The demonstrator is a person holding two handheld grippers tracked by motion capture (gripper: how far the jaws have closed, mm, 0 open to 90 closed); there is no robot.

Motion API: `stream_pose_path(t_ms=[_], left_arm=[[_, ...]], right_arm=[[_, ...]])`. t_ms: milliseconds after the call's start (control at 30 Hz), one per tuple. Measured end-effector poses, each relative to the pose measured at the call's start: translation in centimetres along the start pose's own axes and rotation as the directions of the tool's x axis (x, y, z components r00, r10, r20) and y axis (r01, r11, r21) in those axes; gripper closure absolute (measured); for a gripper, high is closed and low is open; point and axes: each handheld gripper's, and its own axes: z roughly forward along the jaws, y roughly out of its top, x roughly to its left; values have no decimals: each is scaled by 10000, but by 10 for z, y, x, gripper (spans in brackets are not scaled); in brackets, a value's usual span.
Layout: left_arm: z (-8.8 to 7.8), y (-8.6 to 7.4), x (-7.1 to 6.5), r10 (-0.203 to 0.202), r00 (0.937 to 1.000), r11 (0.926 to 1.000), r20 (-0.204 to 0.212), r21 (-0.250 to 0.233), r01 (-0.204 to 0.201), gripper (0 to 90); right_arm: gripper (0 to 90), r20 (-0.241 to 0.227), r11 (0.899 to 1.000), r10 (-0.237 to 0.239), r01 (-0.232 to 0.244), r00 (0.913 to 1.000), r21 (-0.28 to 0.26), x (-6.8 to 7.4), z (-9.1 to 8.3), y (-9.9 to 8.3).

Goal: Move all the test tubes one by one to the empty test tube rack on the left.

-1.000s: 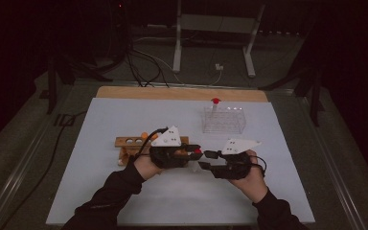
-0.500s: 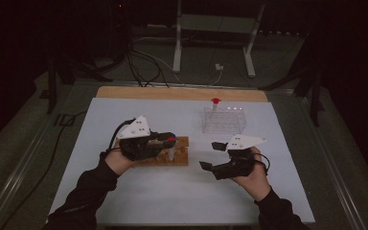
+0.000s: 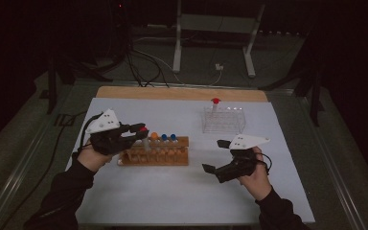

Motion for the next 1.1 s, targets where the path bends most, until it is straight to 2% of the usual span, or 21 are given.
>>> stream_pose_path(t_ms=[300,500,1100], left_arm=[[-8,-4,22,-207,9977,9998,-646,-12,207,718],[-3,-9,33,-351,9946,9993,-978,-152,338,718],[22,-50,40,-920,9935,9944,-676,461,953,718]], right_arm=[[0,158,9999,28,-26,9999,-118,-2,-4,0],[0,155,9999,16,-14,9999,-146,-3,-5,0],[0,1,10000,34,-34,10000,31,-6,-4,-2]])
